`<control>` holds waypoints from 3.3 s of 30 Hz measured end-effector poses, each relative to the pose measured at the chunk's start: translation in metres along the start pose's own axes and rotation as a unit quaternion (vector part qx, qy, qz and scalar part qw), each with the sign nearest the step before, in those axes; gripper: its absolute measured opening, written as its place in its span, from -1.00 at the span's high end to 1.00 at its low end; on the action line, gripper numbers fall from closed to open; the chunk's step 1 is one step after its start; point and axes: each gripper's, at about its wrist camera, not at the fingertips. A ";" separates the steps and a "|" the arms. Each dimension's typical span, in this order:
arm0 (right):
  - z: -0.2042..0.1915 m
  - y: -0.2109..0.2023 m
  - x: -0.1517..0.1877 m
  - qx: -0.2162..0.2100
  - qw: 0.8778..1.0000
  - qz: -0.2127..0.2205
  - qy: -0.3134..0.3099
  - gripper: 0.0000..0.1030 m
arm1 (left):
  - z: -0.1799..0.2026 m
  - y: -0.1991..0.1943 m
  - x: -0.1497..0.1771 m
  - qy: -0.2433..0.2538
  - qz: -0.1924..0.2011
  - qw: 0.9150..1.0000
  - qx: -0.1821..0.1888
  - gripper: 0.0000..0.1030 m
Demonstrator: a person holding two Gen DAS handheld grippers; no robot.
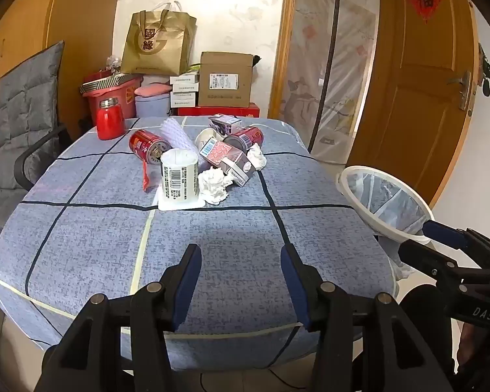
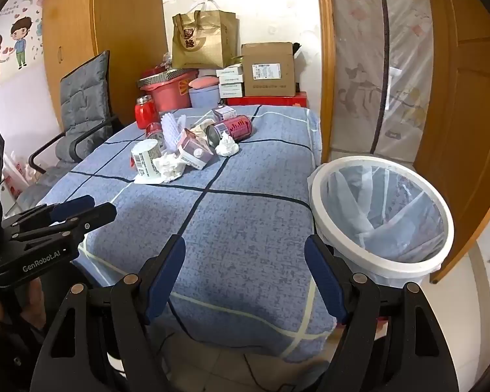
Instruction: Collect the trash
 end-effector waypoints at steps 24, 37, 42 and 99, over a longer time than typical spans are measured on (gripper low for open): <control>-0.001 -0.005 -0.001 0.000 1.000 0.003 0.001 -0.47 | 0.006 -0.003 0.002 0.004 0.004 1.000 0.000 0.02; 0.000 -0.006 -0.002 0.000 1.000 0.004 0.001 -0.47 | 0.004 -0.005 0.000 0.003 0.004 1.000 0.002 0.02; 0.000 -0.006 -0.001 0.000 1.000 0.005 0.001 -0.47 | 0.005 -0.005 -0.001 0.005 0.005 1.000 0.002 0.02; -0.003 0.000 -0.007 0.001 1.000 0.001 -0.002 -0.47 | -0.001 0.002 -0.003 0.006 -0.003 1.000 0.004 0.02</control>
Point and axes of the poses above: each gripper's, at about its wrist camera, not at the fingertips, and y roughly the way its jaws point, z to its right, x to its underside, and after that the axes turned 2 degrees about -x, right-handed
